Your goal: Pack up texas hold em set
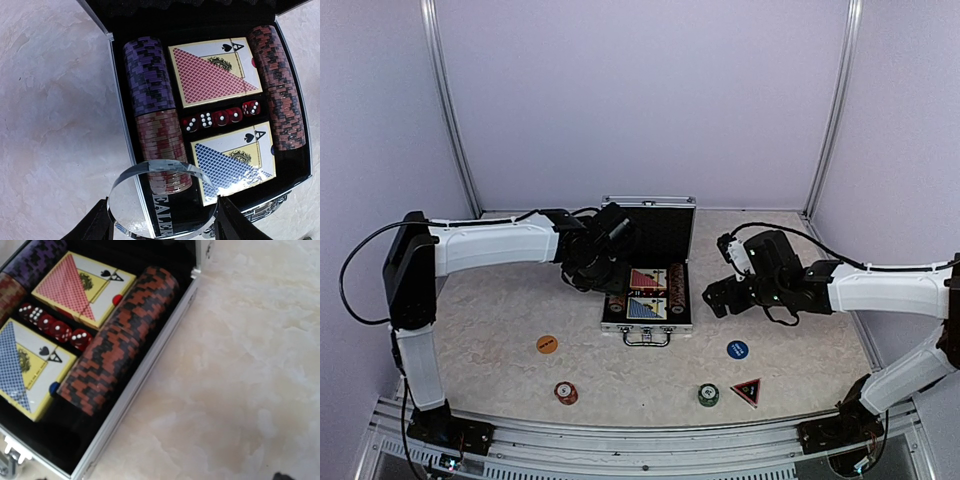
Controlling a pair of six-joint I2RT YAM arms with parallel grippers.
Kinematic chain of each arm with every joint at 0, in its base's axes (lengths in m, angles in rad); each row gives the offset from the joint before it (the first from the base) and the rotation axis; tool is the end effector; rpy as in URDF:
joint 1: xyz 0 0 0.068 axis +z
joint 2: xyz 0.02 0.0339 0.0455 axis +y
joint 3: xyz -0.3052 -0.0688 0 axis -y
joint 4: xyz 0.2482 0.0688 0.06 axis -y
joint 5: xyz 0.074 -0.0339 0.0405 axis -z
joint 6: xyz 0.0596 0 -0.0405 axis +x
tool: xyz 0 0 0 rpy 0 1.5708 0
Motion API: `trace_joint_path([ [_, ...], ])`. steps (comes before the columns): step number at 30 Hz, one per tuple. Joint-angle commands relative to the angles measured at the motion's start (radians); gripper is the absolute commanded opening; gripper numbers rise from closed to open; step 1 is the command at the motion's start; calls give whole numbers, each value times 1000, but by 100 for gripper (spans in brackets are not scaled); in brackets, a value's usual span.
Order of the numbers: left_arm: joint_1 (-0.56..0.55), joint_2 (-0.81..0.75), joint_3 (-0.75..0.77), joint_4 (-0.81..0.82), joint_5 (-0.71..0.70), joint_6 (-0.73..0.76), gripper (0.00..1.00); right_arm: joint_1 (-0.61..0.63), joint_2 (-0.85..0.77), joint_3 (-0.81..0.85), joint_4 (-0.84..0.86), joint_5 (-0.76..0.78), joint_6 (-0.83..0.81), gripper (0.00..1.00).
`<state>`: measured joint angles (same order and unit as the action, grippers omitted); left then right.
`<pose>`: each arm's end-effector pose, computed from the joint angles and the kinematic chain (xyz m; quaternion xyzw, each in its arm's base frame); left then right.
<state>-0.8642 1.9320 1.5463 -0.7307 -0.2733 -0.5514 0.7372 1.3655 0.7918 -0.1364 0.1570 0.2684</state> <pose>0.2966 -0.3227 0.2432 0.1200 0.9582 -0.0442 0.2558 0.2280 0.1945 0.2414 -0.1786 0.8888 0.1380 0.3988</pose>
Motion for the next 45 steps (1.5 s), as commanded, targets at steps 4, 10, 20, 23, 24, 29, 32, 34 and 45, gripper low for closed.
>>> trace_joint_path([
  [4,7,37,74,10,4,18,37,-2,-26,-14,8,4,13,97],
  [10,8,60,110,10,9,22,37,-1,-30,-14,7,4,15,97],
  [20,16,102,167,11,21,31,37,-2,-40,-18,1,4,20,97],
  [23,20,113,180,15,26,32,37,-2,-42,-19,1,4,21,97],
  [24,22,116,184,16,29,33,37,-2,-43,-19,1,3,21,97],
  [29,29,129,207,20,38,33,37,-2,-42,-19,0,4,21,97],
  [32,33,140,219,24,46,33,37,-1,-39,-19,1,4,21,97],
  [34,36,147,224,29,54,34,37,-2,-40,-19,1,3,22,97],
  [45,42,178,258,63,87,31,37,-1,-39,-23,3,4,25,97],
])
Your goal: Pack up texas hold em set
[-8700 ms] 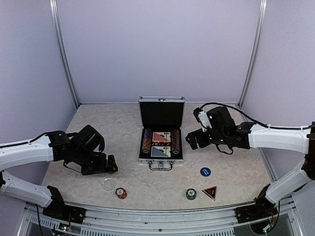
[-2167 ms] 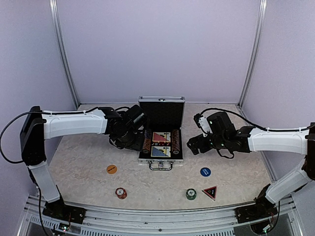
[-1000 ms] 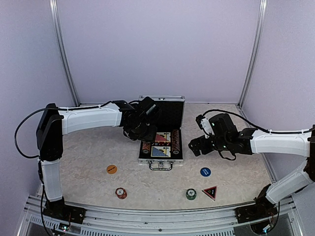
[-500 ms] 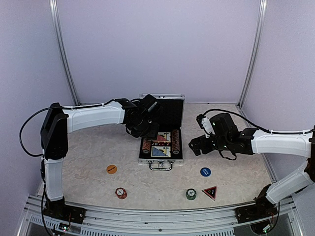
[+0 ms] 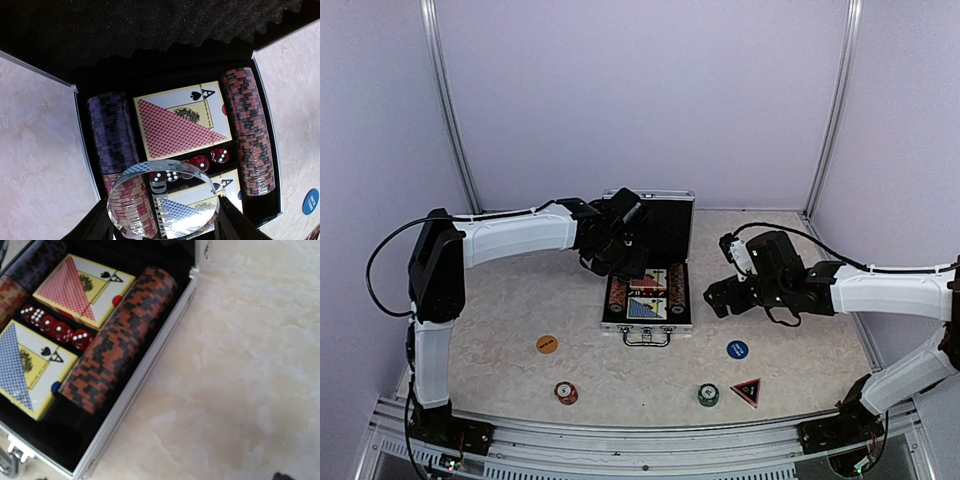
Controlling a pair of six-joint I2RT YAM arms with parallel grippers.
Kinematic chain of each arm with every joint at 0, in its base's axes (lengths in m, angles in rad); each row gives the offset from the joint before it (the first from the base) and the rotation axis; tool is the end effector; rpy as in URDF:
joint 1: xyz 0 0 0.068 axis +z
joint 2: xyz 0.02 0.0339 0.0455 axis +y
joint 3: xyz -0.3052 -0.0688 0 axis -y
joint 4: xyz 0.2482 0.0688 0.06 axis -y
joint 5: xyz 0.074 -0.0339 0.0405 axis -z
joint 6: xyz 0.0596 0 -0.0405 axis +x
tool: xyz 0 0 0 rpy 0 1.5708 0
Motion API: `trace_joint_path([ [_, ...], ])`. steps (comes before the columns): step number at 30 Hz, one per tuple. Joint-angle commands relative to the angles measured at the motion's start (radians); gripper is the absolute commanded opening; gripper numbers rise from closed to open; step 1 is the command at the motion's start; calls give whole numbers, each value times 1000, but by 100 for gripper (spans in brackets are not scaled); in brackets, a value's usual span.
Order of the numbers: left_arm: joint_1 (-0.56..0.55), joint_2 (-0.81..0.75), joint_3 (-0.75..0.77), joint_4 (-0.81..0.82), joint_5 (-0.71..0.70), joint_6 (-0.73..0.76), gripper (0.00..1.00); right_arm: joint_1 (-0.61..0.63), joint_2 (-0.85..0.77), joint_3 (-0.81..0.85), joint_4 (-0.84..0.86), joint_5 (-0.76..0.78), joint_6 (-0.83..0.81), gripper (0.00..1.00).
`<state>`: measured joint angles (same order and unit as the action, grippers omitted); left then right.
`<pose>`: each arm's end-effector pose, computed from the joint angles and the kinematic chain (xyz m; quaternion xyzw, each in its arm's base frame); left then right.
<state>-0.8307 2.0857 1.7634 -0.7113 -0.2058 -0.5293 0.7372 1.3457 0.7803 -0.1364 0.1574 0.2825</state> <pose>0.3411 -0.3554 0.2437 0.1170 0.9523 -0.0890 0.2675 0.2247 0.1914 0.2429 -0.1716 0.8885 0.1426 0.4011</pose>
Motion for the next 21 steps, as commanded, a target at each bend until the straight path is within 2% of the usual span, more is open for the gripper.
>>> trace_joint_path([
  [1,8,27,42,49,23,6,37,-2,-19,-12,4,4,11,97],
  [21,-27,-59,-76,142,2,-61,36,-2,-21,-3,-5,-1,11,97],
])
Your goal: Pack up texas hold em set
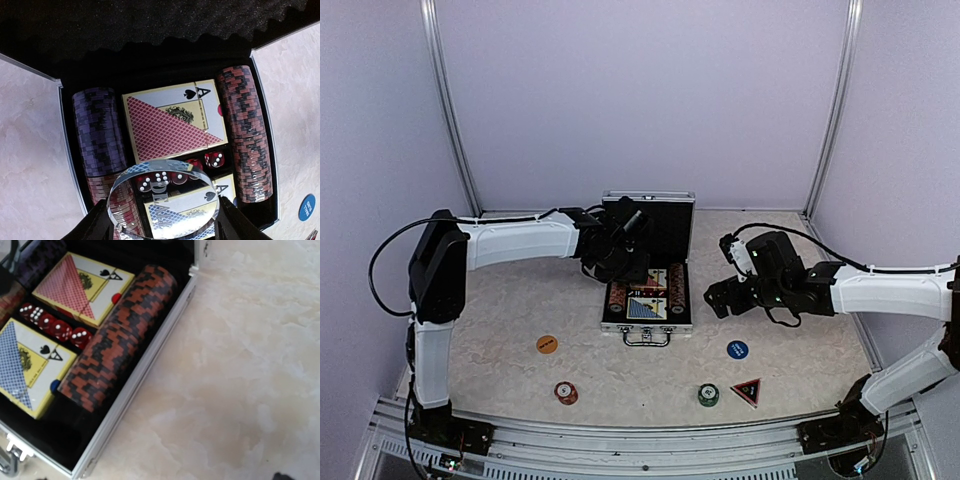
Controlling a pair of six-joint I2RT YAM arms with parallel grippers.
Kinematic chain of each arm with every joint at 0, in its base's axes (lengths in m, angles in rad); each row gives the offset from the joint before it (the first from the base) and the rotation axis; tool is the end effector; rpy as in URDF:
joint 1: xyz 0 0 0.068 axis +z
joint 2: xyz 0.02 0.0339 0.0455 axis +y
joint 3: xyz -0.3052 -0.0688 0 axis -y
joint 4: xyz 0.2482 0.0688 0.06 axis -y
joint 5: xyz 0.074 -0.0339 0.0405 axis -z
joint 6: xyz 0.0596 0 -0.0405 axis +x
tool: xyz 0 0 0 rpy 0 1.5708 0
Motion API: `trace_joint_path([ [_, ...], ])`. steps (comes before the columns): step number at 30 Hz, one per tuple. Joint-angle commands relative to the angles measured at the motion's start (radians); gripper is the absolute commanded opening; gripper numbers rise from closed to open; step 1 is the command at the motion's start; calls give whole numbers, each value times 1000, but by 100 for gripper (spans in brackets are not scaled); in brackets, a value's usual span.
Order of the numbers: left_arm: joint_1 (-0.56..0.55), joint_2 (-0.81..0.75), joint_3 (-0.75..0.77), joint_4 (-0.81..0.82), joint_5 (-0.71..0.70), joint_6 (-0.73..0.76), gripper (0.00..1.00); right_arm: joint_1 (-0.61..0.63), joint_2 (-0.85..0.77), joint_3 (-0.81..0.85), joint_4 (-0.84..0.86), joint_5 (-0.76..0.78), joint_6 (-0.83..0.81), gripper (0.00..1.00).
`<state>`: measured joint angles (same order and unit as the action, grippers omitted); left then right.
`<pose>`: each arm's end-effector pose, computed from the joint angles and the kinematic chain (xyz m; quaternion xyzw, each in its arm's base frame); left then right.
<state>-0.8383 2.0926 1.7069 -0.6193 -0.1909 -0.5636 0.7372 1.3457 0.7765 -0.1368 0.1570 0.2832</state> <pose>0.3399 -0.3610 0.2284 0.1045 0.9505 -0.1093 0.2714 0.2242 0.1910 0.2416 -0.1717 0.8893 0.1419 0.3993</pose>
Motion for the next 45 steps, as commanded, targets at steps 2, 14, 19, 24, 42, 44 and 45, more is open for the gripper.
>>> trace_joint_path([
  [2,-25,-78,-31,55,-15,-42,36,-1,-26,-1,-8,4,11,97],
  [14,-28,-124,-98,129,-4,-195,35,-3,-29,-2,-13,7,6,97],
  [19,-28,-133,-118,161,24,-258,35,-2,-39,-3,-19,15,4,96],
  [24,-22,-136,-135,188,49,-310,35,-3,-41,-11,-14,12,7,97],
  [42,5,-135,-200,290,78,-483,37,-2,-60,-38,-7,16,10,96],
  [44,9,-120,-202,300,76,-499,37,-2,-63,-42,-7,16,11,97],
  [45,11,-115,-202,301,71,-506,37,-3,-65,-44,-7,16,12,96],
])
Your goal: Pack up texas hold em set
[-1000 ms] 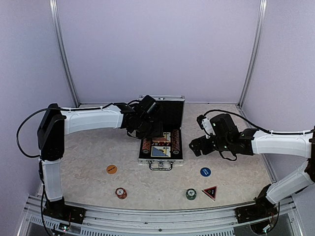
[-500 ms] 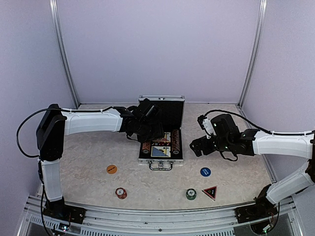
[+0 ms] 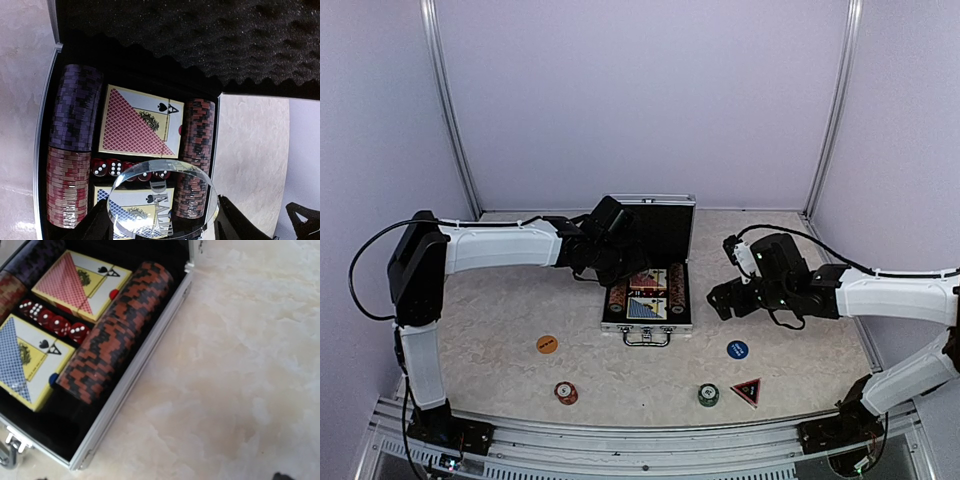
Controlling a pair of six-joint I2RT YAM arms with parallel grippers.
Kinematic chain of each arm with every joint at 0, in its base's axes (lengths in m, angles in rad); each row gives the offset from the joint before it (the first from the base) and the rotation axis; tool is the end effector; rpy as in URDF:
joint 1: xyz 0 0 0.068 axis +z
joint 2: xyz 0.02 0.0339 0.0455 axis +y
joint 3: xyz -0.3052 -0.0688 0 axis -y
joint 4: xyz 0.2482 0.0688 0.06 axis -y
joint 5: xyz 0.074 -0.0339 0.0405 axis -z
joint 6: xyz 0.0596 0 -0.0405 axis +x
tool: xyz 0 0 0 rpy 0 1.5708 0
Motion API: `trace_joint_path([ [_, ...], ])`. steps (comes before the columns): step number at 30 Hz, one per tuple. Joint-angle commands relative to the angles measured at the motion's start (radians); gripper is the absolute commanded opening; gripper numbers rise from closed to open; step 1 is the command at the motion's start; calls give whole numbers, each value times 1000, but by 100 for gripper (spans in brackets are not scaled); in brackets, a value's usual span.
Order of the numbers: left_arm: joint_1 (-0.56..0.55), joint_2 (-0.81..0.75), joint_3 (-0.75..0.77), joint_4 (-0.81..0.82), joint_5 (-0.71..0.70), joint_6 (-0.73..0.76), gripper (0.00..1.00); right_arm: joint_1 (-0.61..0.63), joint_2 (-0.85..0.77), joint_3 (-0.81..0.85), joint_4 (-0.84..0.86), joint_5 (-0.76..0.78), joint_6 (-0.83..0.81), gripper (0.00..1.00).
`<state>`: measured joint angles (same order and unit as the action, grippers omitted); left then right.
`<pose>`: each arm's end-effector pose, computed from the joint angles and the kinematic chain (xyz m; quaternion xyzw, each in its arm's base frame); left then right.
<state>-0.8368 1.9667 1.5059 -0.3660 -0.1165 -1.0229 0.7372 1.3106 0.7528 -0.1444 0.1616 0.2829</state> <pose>0.3246 -0.3495 0.2405 -0.1075 0.9240 -0.2584 0.2604 0.2176 0.1846 0.2422 -0.1705 0.8886 0.1409 0.4018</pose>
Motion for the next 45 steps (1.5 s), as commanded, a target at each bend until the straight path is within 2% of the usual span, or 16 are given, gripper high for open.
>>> trace_joint_path([
  [1,13,17,-1,51,-8,-56,37,-3,-31,-22,0,11,13,97],
  [28,47,156,45,121,-6,-137,42,-2,-29,-32,1,15,13,97],
  [38,53,180,57,152,3,-138,48,-3,-28,-35,0,19,14,97],
  [45,56,182,53,172,4,-141,57,-3,-30,-36,-1,16,16,97],
])
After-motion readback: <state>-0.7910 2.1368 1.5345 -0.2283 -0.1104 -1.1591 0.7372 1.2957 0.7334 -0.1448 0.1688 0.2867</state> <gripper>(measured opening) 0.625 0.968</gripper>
